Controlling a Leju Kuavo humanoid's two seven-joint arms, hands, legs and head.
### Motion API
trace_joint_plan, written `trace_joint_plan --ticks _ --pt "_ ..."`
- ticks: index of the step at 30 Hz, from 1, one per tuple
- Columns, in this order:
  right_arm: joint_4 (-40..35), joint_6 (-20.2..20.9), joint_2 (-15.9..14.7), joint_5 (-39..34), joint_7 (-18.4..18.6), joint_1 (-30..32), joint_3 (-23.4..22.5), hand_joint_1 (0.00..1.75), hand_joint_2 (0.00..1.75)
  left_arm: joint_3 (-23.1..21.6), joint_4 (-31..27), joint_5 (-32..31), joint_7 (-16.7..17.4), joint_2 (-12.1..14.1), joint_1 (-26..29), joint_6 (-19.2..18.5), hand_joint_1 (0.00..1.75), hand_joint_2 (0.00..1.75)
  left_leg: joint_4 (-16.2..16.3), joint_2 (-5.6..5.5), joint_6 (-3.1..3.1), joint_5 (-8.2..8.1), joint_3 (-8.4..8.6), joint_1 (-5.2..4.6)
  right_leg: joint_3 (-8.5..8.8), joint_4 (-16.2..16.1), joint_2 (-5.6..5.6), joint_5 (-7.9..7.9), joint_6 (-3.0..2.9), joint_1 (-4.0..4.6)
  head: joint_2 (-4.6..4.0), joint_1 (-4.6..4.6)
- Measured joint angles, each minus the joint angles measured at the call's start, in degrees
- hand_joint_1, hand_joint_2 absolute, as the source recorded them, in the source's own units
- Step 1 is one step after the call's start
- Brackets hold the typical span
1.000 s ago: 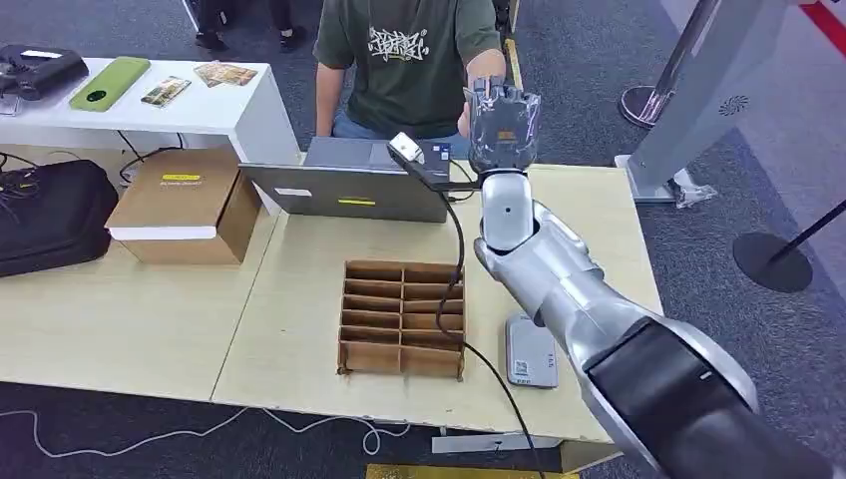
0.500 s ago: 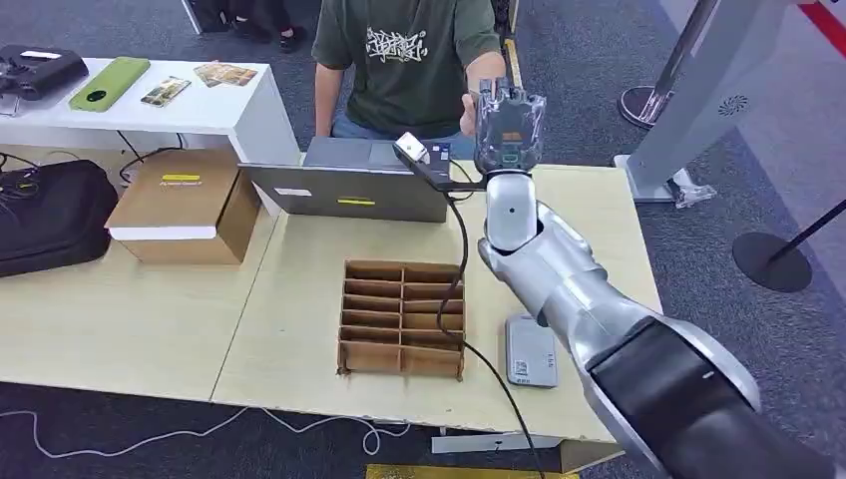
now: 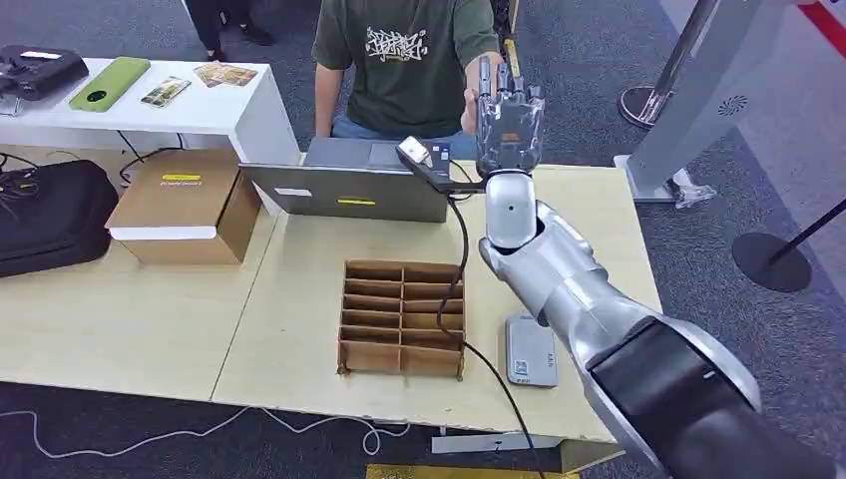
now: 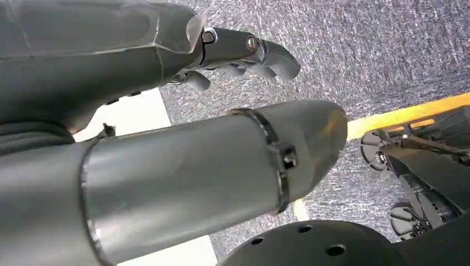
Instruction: Pass the card to the sensor for recognition and then transmit it.
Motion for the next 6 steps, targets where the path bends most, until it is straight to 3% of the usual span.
trace_joint_plan --ticks 6 --pt "0.00 -0.09 0.00 0.00 0.11 0.00 0.00 0.00 1.75 0.00 -0.02 0.50 -0.04 0.00 0.10 0.17 0.00 0.00 0.00 0.00 0.00 0.00 0.00 0.00 0.00 0.00 0.00 0.00 0.00 0.00 0.00 0.00"
